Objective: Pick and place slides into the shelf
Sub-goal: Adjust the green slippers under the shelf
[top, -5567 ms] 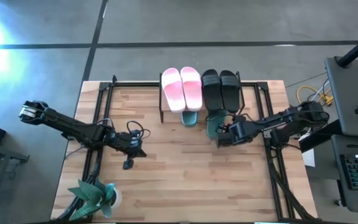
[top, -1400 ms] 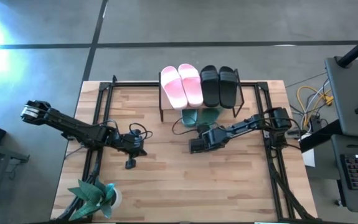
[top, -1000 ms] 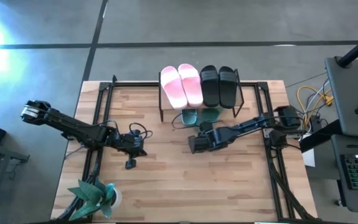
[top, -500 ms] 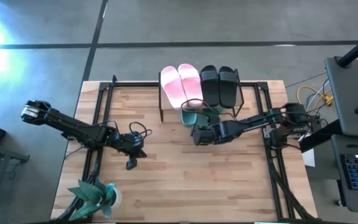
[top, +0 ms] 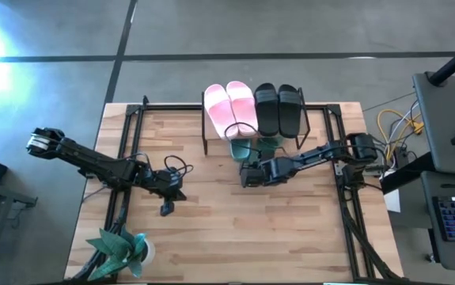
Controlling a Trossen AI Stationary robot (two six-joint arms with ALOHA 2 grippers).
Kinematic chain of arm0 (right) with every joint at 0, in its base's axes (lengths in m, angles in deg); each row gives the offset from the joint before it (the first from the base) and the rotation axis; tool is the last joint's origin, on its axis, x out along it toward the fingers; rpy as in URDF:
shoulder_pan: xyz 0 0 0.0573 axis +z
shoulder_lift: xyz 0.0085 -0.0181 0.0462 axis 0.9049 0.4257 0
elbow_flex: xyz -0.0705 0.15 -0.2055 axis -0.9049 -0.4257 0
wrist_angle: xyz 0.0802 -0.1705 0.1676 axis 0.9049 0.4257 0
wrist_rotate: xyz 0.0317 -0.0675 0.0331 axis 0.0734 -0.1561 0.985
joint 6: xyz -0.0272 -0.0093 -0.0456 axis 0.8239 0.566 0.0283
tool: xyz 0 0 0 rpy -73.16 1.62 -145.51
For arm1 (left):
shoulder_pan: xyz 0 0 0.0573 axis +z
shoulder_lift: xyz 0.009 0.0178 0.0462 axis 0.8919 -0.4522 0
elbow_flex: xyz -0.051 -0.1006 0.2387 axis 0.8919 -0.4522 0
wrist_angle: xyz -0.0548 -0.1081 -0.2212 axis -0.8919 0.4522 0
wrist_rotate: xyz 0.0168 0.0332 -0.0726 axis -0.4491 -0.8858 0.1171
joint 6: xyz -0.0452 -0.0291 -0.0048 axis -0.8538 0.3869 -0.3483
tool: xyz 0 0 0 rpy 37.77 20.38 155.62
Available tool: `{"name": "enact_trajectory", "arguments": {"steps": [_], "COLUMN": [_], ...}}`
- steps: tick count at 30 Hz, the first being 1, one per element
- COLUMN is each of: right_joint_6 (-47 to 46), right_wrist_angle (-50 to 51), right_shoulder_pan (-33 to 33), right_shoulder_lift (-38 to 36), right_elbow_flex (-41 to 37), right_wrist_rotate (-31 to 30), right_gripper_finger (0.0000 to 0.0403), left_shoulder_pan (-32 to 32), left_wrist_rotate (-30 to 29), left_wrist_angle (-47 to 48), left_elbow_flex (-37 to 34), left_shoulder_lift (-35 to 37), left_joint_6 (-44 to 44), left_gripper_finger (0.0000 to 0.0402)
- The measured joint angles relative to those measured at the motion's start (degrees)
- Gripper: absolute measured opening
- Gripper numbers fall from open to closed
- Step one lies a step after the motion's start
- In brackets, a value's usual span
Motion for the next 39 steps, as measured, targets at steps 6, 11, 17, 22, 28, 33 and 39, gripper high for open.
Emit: {"name": "enact_trajectory", "arguments": {"steps": [6, 11, 17, 22, 28, 33, 39], "right_joint_6": [1.6, -1.19, -0.71, 1.64, 1.39, 5.28, 3.31], "right_wrist_angle": [3.17, 11.32, 11.41, 11.8, 12.48, 12.05, 11.57], "right_shoulder_pan": [0.0, 0.03, -1.23, -3.11, -4.59, -3.18, -1.85], "right_shoulder_lift": [0.05, -0.03, -0.06, -0.1, -0.47, -2.43, -1.93], "right_elbow_flex": [-0.58, 0.59, 0.71, 0.41, 0.48, 4.07, 3.45], "right_wrist_rotate": [-0.03, -0.07, -2.43, -2.66, -2.93, -4.72, -2.64], "right_gripper_finger": [0.0009, 0.0009, 0.0009, 0.0009, 0.0009, 0.0009, 0.0009], "left_shoulder_pan": [0.0, 0.0, 0.0, 0.0, 0.0, 0.0, 0.0], "left_wrist_rotate": [-0.02, 0.0, 0.0, 0.0, 0.02, 0.04, 0.04], "left_wrist_angle": [-1.06, -1.05, -1.24, -1.3, -2.01, -2.54, -2.5], "left_elbow_flex": [-1.29, -2.74, -3.3, -3.28, -3.32, -3.32, -3.32], "left_shoulder_lift": [0.0, 0.0, 0.0, 0.0, 0.0, 0.0, 0.0], "left_joint_6": [-0.02, -0.22, -0.21, -0.22, -0.22, -0.24, -0.15], "left_gripper_finger": [0.0, 0.0, 0.0, 0.0, 0.0, 0.0, 0.0]}}
